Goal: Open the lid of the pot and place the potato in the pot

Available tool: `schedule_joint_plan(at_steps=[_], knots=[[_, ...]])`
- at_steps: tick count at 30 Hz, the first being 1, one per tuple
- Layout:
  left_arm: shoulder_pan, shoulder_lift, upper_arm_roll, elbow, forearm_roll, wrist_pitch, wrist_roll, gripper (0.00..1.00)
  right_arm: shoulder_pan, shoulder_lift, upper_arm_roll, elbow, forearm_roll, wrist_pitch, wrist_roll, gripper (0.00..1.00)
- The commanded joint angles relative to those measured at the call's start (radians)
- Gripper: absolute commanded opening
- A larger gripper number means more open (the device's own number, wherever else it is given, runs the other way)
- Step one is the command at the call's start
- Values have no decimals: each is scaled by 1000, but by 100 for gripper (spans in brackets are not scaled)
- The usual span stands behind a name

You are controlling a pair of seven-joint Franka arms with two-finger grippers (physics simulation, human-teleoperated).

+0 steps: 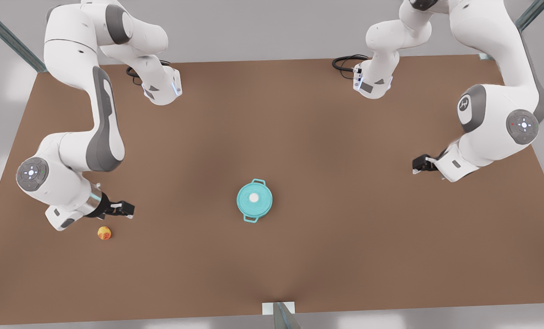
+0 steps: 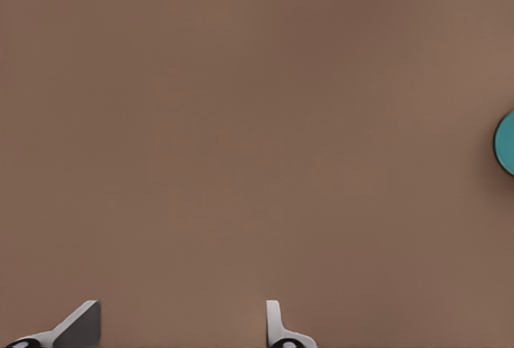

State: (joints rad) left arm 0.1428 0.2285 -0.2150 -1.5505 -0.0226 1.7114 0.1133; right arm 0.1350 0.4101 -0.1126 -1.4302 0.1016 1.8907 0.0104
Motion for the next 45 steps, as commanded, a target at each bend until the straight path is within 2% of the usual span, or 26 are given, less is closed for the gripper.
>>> schedule_joint_plan(at_steps=[1,4,5,8,9,12,15,17,19,23,26,28,30,34,36,38,40,42,45], knots=[[3,8,0,1,-3,100,-89,100,0,-5,-1,0,0,15,-7,100],[-41,34,-7,10,25,126,-52,100,1,-1,1,0,-2,24,-191,100],[-144,83,-18,32,85,214,-188,100,6,22,5,0,-5,51,-302,100],[-307,118,-27,20,115,201,-613,100,5,76,7,0,-5,139,-604,100],[-397,120,-27,26,122,200,-833,100,5,88,5,0,-5,182,-794,100],[-505,206,-27,33,125,203,-991,100,-21,93,2,0,-2,197,-1076,100],[-612,393,-26,214,170,232,-1118,100,-49,107,2,0,-3,222,-1325,100],[-678,460,-21,271,203,234,-1188,100,-69,125,4,0,-2,252,-1441,100],[-704,477,-23,271,234,286,-1227,100,-98,151,4,0,-2,355,-1586,100],[-718,500,-20,279,242,332,-1225,100,-149,190,4,17,1,419,-1725,100],[-741,618,-18,455,280,341,-1227,100,-140,182,8,-35,7,478,-1748,100],[-789,657,8,498,283,356,-1239,100,-138,125,8,-153,6,547,-1748,100],[-807,742,23,619,283,376,-1255,100,-140,87,8,-265,4,665,-1782,100],[-861,775,86,624,285,429,-1281,100,-149,85,-4,-308,12,680,-1813,100],[-861,787,95,624,285,438,-1271,100,-149,95,-36,-308,12,671,-1687,100],[-865,799,97,624,285,455,-1271,100,-149,96,-55,-308,12,522,-1423,100],[-888,799,114,624,286,450,-1273,100,-149,105,-59,-308,12,443,-1228,100],[-898,801,115,624,286,442,-1274,100,-147,111,-59,-308,27,436,-1216,100],[-910,808,115,624,286,447,-1282,100,-149,113,-65,-306,50,335,-899,100]])
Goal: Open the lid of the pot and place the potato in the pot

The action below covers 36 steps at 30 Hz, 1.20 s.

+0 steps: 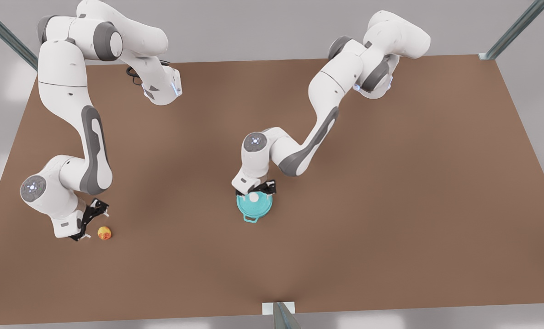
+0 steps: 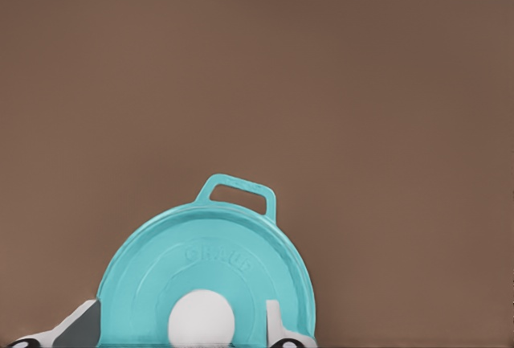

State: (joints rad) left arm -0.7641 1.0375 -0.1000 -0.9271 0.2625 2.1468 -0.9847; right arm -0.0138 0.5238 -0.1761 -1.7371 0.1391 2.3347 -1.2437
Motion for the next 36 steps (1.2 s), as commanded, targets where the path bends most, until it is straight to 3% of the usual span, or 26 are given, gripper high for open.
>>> schedule_joint_plan(at_steps=[1,12,17,22,25,30,36], knots=[[-4,7,0,1,1,19,-184,100,0,1,-2,2,11,-109,382,100],[-14,39,16,1,6,50,-184,100,2,82,-46,56,-23,-86,452,100],[-14,38,16,1,4,36,-195,66,5,124,-46,123,-23,-86,474,100],[-14,32,14,1,3,22,-200,44,2,174,-46,151,-23,-49,469,100],[-8,-4,14,1,1,-68,-187,43,0,202,-46,165,-23,-44,466,100],[275,-33,8,1,-45,-97,78,43,0,223,-46,168,-24,-12,466,100],[365,73,22,-1,-42,68,213,43,-2,257,-46,175,-24,17,460,100]])
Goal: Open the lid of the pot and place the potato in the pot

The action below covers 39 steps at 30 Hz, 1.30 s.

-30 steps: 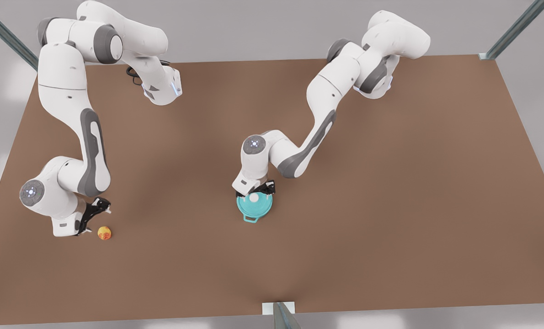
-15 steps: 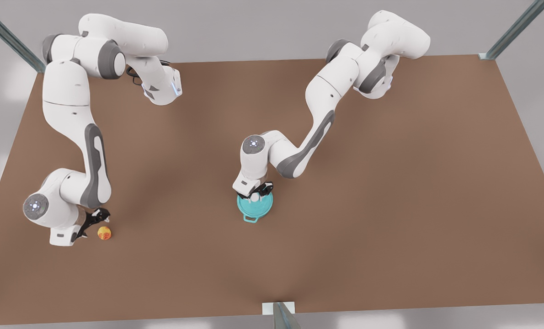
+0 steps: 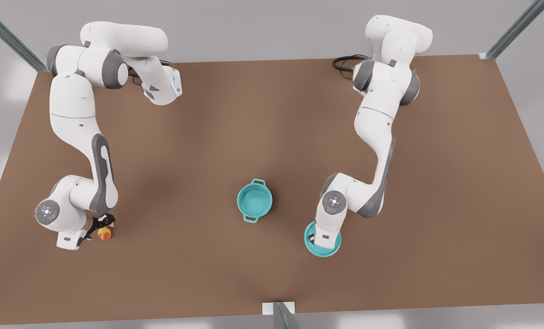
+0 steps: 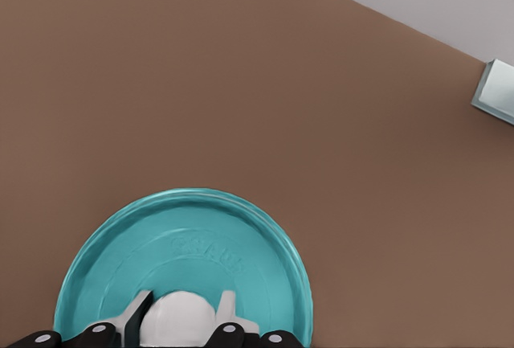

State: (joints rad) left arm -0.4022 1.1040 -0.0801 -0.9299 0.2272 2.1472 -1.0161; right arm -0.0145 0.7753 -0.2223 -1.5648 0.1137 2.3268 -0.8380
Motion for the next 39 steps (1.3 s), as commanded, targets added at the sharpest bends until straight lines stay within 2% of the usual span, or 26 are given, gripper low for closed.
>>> schedule_joint_plan(at_steps=[1,2,3,7,8,9,10,11,12,13,15,16,20,26,29,36,39], knots=[[3,11,2,0,-6,71,244,43,-1,7,0,3,0,26,51,100],[3,17,2,0,-6,86,246,50,-12,7,3,3,-2,28,45,100],[6,16,-1,2,-9,83,264,100,-12,12,3,3,-2,28,37,100],[8,13,11,0,-5,80,293,100,-12,15,4,3,-3,40,5,100],[63,-47,3,0,-12,-21,390,100,-10,21,4,3,-3,46,-9,100],[214,-163,-65,-1,-113,-253,821,100,-10,21,6,3,-3,48,-16,100],[360,-277,-84,-3,-262,-511,1063,100,-10,22,6,3,-3,49,-21,100],[404,-407,-76,-29,-313,-688,1044,100,-9,27,7,3,-3,49,-21,100],[399,-583,-69,-153,-209,-745,982,100,-9,28,6,3,-3,51,-21,100],[416,-769,-67,-381,-183,-589,990,100,-9,28,8,2,-3,51,-21,100],[457,-909,-63,-628,-230,-430,990,100,-7,36,8,2,-2,51,-21,100],[473,-1036,-63,-818,-256,-297,1022,100,-7,41,9,2,0,51,-21,100],[474,-1032,-60,-764,-253,-386,1024,100,-7,44,9,2,0,51,-19,100],[473,-1043,-63,-727,-261,-420,1013,100,-10,56,9,3,-2,74,-21,98],[473,-1038,-64,-727,-259,-414,1013,100,-10,58,9,3,-2,74,-21,92],[471,-1033,-66,-727,-259,-412,1011,100,-9,56,9,3,0,71,-42,67],[471,-1033,-66,-727,-259,-412,1011,100,-9,55,9,3,0,66,-46,60]])
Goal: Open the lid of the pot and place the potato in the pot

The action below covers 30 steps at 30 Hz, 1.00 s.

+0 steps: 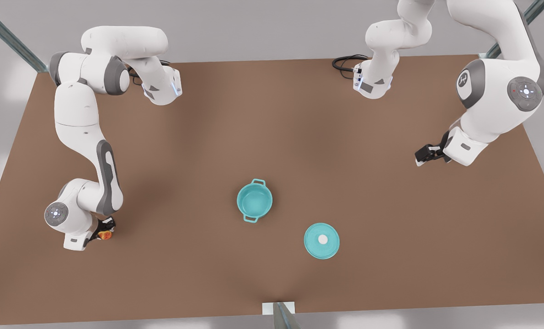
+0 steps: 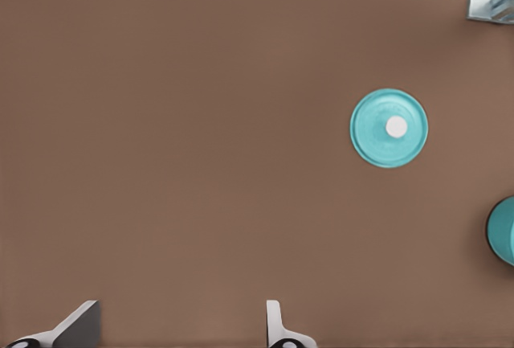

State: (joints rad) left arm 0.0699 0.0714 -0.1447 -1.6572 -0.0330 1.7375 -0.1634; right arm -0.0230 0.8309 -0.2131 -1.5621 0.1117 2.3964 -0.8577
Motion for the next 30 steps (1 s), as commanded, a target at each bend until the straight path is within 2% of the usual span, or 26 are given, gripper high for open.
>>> schedule_joint_plan(at_steps=[1,10,17,30], knots=[[-1,-1,-1,1,1,-3,159,100,0,-4,0,0,0,-6,-26,59],[-1,-8,1,1,2,-9,159,100,20,-84,26,0,8,-108,-44,51],[-1,-5,1,1,4,-7,159,100,166,-145,31,48,20,-201,-29,50],[-1,-15,4,-6,4,-7,146,100,419,-231,40,63,92,-345,223,50]])
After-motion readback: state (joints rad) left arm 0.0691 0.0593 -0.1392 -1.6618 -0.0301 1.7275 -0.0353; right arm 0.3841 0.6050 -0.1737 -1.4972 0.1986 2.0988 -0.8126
